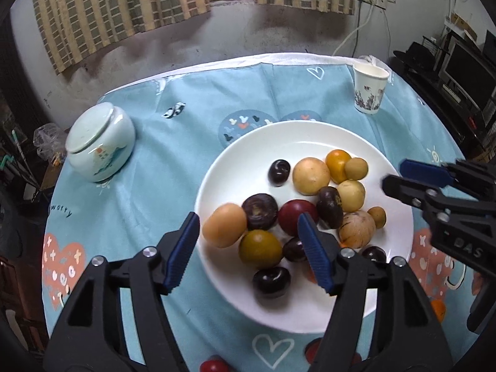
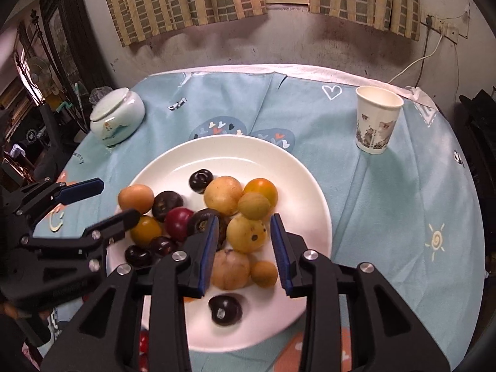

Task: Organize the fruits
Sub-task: 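Withdraw both tools from the plate toward the red fruits, then grasp the red plum with the right tool while the left tool grasps a small red fruit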

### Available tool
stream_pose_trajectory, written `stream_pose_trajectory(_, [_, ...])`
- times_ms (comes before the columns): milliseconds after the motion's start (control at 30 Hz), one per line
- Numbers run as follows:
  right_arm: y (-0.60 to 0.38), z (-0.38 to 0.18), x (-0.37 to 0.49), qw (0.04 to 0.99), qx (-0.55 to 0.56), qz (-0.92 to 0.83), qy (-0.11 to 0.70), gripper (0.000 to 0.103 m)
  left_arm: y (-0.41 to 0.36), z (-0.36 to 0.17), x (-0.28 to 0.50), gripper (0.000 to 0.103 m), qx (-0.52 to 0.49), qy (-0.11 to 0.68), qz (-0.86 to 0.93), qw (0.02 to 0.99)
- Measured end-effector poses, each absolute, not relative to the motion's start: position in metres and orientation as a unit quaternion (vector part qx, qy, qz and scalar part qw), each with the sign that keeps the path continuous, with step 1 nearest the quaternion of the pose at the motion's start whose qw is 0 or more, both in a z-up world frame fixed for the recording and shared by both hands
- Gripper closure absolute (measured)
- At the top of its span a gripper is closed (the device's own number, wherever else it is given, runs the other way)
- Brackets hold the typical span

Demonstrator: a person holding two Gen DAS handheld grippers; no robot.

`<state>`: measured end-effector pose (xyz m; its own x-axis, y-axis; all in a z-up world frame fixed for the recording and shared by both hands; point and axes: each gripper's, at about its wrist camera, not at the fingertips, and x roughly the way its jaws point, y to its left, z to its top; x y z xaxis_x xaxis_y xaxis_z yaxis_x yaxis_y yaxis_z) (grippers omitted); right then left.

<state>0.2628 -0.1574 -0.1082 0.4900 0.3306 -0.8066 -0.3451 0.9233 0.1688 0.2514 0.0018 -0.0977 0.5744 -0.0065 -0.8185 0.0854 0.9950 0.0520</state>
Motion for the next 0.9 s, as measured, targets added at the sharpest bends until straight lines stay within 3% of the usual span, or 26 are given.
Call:
stream_pose_trajectory(67, [-0.160, -0.104, 0.242, 0.861, -0.007, 0.207, 0.465, 0.068, 0.011, -0.093, 0.242, 0.031, 0.031, 0.460, -0.019, 0.887])
stream_pose_trajectory(100, [-0.160, -0.104, 0.234, 0.859, -0.009, 0.210, 0.466, 0.060, 0.017, -0.090, 0.235, 0.029, 0.026, 0.459, -0.016, 0.888])
stream_pose_trajectory(133, [-0.162, -0.104, 0.219, 0.861, -0.007, 0.210, 0.464, 0.040, 0.022, -0.089, 0.227, 0.029, 0.021, 0.459, -0.014, 0.888])
stream_pose_trajectory(200, [-0.163, -0.106, 0.193, 0.858, 0.002, 0.226, 0.461, 0.036, 0.031, -0.088, 0.211, 0.028, 0.013, 0.463, -0.009, 0.886])
stream_pose_trajectory(433, [-0.137, -0.147, 0.110, 0.819, -0.028, 0.265, 0.507, 0.036, 0.060, -0.106, 0.148, 0.026, -0.022, 0.497, 0.003, 0.868])
stream_pose_trajectory(700, [-0.102, -0.172, 0.101, 0.806, -0.071, 0.270, 0.523, 0.037, 0.076, -0.113, 0.106, 0.024, -0.036, 0.516, 0.016, 0.856])
stream_pose_trajectory(767, [-0.097, -0.179, 0.106, 0.797, -0.074, 0.273, 0.533, 0.046, 0.074, -0.112, 0.103, 0.023, -0.035, 0.515, 0.015, 0.857])
stream_pose_trajectory(800, [-0.095, -0.181, 0.108, 0.795, -0.078, 0.274, 0.535, 0.058, 0.071, -0.111, 0.102, 0.023, -0.034, 0.515, 0.012, 0.857])
stream_pose_trajectory(900, [-0.098, -0.179, 0.106, 0.797, -0.075, 0.278, 0.531, 0.063, 0.059, -0.112, 0.104, 0.023, -0.027, 0.516, 0.000, 0.856])
